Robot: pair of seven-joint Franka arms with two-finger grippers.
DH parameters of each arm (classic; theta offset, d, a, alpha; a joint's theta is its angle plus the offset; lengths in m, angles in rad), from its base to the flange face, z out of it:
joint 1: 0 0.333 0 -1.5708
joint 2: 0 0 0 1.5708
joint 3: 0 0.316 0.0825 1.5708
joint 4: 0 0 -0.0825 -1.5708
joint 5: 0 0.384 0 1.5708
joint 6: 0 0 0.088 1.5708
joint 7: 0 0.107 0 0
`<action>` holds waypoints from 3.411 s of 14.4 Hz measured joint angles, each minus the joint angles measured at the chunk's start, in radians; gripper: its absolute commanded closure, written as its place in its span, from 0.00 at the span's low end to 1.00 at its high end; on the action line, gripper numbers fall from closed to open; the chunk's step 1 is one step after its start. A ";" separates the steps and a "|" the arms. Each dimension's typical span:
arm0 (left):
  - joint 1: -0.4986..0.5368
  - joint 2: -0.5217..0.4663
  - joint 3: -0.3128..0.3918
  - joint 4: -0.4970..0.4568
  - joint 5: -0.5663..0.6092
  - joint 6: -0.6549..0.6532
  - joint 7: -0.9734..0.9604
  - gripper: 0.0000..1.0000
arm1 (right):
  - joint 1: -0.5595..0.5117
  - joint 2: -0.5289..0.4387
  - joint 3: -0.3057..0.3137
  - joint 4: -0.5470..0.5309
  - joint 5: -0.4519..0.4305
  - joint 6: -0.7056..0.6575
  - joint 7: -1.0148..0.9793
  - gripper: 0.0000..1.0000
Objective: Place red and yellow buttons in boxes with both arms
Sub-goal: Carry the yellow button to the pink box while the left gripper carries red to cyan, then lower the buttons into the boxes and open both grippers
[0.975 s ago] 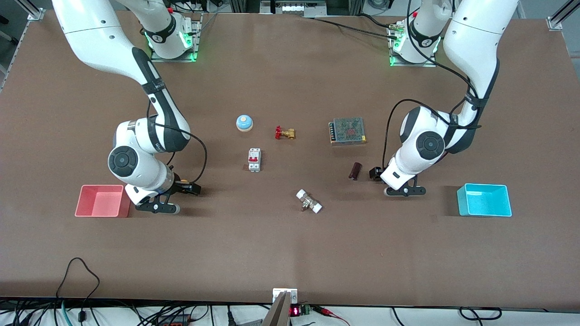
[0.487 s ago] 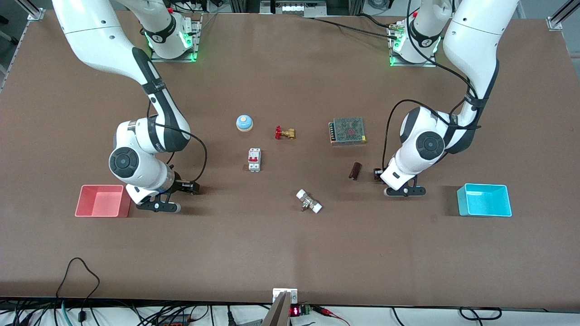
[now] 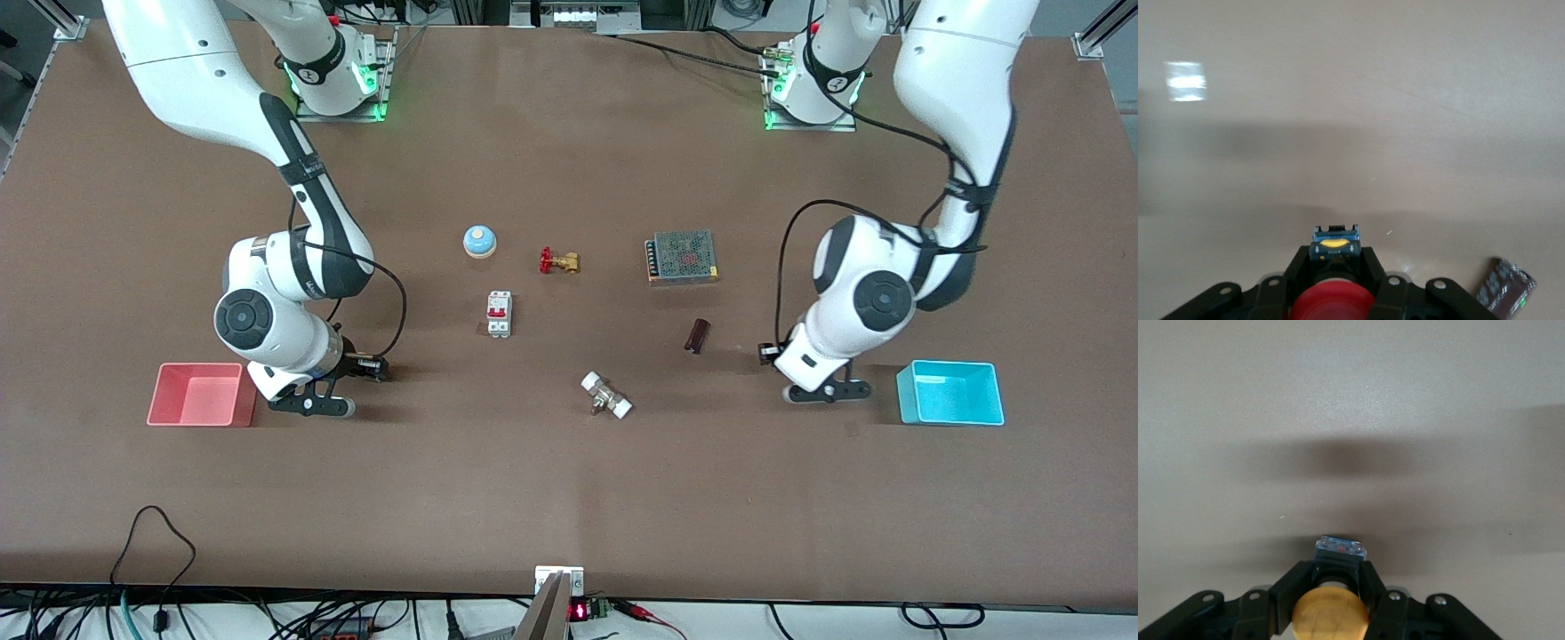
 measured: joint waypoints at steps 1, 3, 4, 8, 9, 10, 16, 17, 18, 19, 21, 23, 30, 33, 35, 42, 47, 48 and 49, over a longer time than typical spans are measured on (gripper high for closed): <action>0.014 -0.009 0.001 0.048 0.000 -0.092 0.006 0.74 | 0.000 0.000 0.000 0.000 0.000 0.000 -0.001 0.74; 0.047 -0.024 0.004 0.113 0.002 -0.211 0.013 0.74 | 0.000 -0.001 0.000 0.001 0.000 -0.001 -0.009 0.76; 0.065 -0.026 0.005 0.130 0.003 -0.237 0.027 0.74 | 0.000 -0.005 -0.001 0.003 0.000 -0.010 -0.020 0.76; 0.152 -0.020 0.030 0.164 0.021 -0.251 0.181 0.74 | -0.045 -0.089 -0.010 0.026 0.000 -0.115 -0.159 0.76; 0.178 -0.013 0.033 0.169 0.023 -0.251 0.220 0.74 | -0.071 -0.120 -0.012 0.027 0.000 -0.140 -0.206 0.76; 0.206 0.000 0.035 0.177 0.034 -0.243 0.267 0.74 | -0.102 -0.150 -0.013 0.027 0.000 -0.159 -0.262 0.76; 0.317 0.118 0.037 0.262 0.065 -0.143 0.488 0.73 | -0.275 -0.188 -0.025 0.029 0.000 -0.160 -0.539 0.76; 0.329 0.135 0.037 0.277 0.065 -0.136 0.504 0.73 | -0.289 -0.178 -0.025 0.035 0.000 -0.147 -0.554 0.76; 0.339 0.152 0.037 0.290 0.065 -0.129 0.515 0.73 | -0.294 -0.166 -0.024 0.045 0.000 -0.130 -0.561 0.76; 0.345 0.167 0.037 0.297 0.062 -0.115 0.519 0.73 | -0.295 -0.152 -0.024 0.054 0.000 -0.107 -0.561 0.76; 0.353 0.182 0.036 0.302 0.043 -0.098 0.519 0.73 | -0.295 -0.123 -0.024 0.062 0.000 -0.058 -0.562 0.76; 0.361 0.193 0.036 0.302 0.034 -0.098 0.519 0.73 | -0.305 -0.097 -0.024 0.064 -0.001 -0.025 -0.573 0.76; 0.399 0.237 0.036 0.302 0.033 -0.093 0.519 0.73 | -0.338 -0.077 -0.054 0.071 -0.044 -0.021 -0.615 0.74; 0.400 0.251 0.036 0.302 0.015 -0.089 0.518 0.73 | -0.349 -0.065 -0.056 0.071 -0.044 -0.021 -0.617 0.74; 0.400 0.255 0.035 0.302 -0.001 -0.089 0.518 0.73 | -0.348 -0.054 -0.055 0.071 -0.044 -0.021 -0.617 0.74; 0.401 0.268 0.034 0.299 -0.003 -0.064 0.518 0.00 | -0.342 -0.013 -0.051 0.071 -0.041 0.004 -0.617 0.72; 0.401 0.264 0.034 0.302 -0.003 -0.069 0.519 0.00 | -0.340 0.021 -0.050 0.071 -0.041 0.045 -0.618 0.72; 0.401 0.260 0.034 0.307 -0.003 -0.086 0.518 0.00 | -0.340 0.027 -0.050 0.071 -0.041 0.050 -0.618 0.71; 0.401 0.255 0.034 0.316 -0.003 -0.114 0.518 0.00 | -0.340 0.031 -0.050 0.071 -0.041 0.053 -0.619 0.71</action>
